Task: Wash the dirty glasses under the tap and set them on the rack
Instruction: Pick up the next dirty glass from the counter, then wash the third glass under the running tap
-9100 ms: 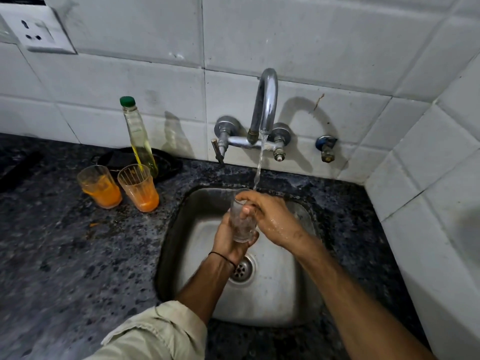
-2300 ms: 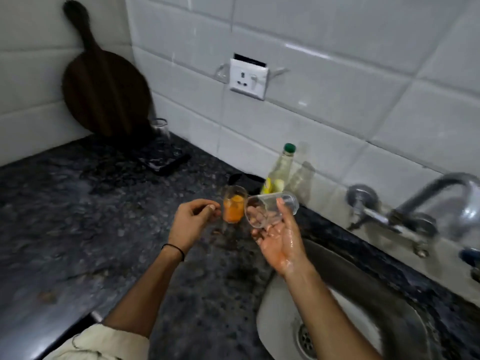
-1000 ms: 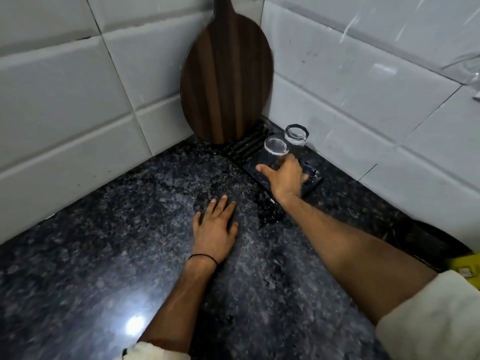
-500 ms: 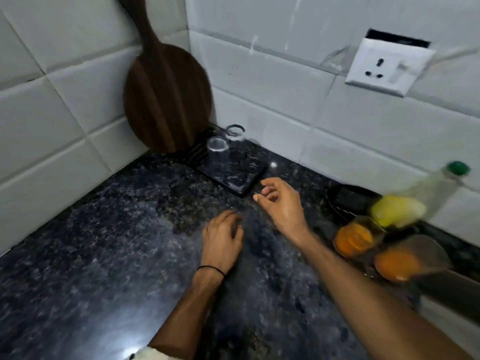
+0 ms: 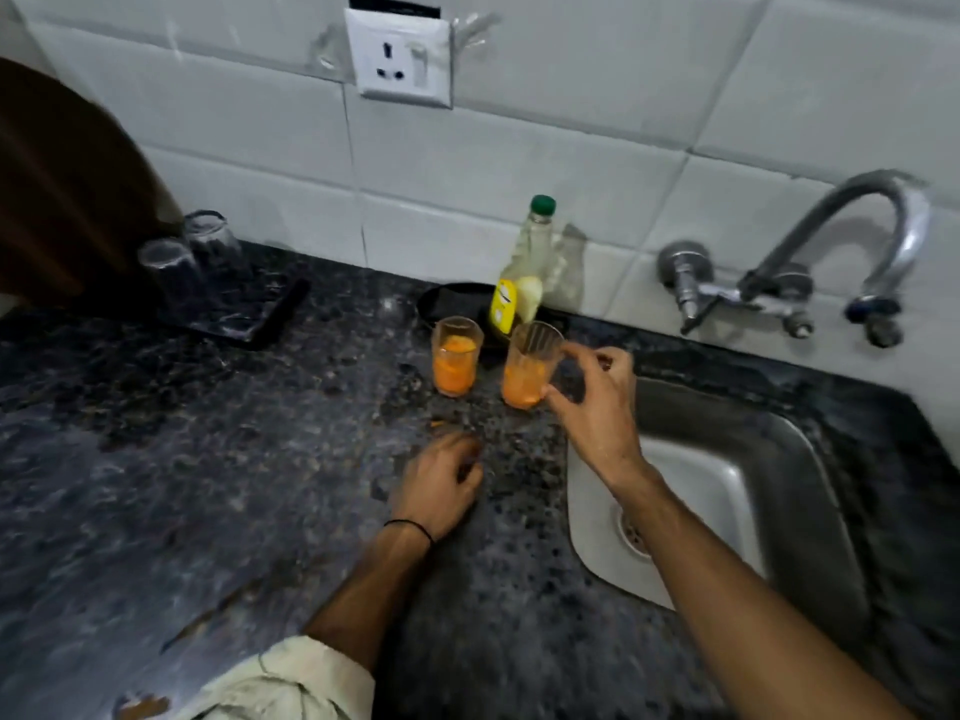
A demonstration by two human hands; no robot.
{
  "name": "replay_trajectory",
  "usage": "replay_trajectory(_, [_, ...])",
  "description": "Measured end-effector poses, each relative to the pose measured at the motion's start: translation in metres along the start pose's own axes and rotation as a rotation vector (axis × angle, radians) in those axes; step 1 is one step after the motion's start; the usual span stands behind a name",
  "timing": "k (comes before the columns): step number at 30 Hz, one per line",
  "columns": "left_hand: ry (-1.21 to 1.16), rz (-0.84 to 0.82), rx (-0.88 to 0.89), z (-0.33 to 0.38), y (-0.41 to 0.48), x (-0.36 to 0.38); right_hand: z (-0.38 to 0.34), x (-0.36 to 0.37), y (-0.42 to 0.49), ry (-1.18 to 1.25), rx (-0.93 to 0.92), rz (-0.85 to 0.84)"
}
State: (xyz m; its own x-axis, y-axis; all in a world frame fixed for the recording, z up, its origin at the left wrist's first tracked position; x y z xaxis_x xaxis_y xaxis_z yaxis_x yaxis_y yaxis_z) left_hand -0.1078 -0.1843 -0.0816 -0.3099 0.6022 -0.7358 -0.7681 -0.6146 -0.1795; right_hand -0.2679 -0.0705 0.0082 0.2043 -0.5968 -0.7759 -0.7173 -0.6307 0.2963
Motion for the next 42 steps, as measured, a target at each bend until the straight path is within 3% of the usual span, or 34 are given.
replay_trajectory(3, [0.268,-0.155,-0.02,0.003,0.004,0.028,0.016,0.016,0.005,0.023,-0.003,-0.209])
replay_trajectory(7, [0.412,-0.204,-0.001,-0.002,0.002,0.039,0.016,0.037,0.021,0.063,-0.019,-0.275])
replay_trajectory(18, [0.436,-0.081,0.007,0.018,0.014,0.027,0.03,0.014,0.022,0.069,0.012,-0.035])
replay_trajectory(27, [0.044,-0.02,0.177,0.121,0.054,0.024,0.095,-0.068,-0.018,-0.04,0.155,0.074])
replay_trajectory(32, [-0.197,0.041,0.291,0.234,0.09,0.021,0.129,-0.121,-0.022,-0.067,0.161,0.06])
replay_trajectory(34, [-0.125,0.076,0.312,0.28,0.109,0.025,0.141,-0.136,-0.021,-0.058,0.148,0.054])
replay_trajectory(39, [0.452,0.232,0.224,0.339,0.134,0.048,0.169,-0.159,-0.021,-0.008,0.083,-0.007])
replay_trajectory(42, [0.534,0.308,0.189,0.34,0.134,0.057,0.18,-0.172,-0.022,-0.008,0.049,-0.086])
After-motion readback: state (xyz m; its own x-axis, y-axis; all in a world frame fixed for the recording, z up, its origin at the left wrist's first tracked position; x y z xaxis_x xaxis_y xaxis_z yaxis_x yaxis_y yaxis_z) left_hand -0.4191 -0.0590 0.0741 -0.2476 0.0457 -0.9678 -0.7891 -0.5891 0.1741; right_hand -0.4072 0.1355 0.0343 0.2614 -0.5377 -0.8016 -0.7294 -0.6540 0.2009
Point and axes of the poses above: each hand's wrist, its own y-axis towards the middle knuckle, its own x-axis out of the palm, z = x × y, the point moved 6 cm from there along y, towards the middle knuckle, and after that the axes turned 9 degrees about -x, right-handed, at the moved point
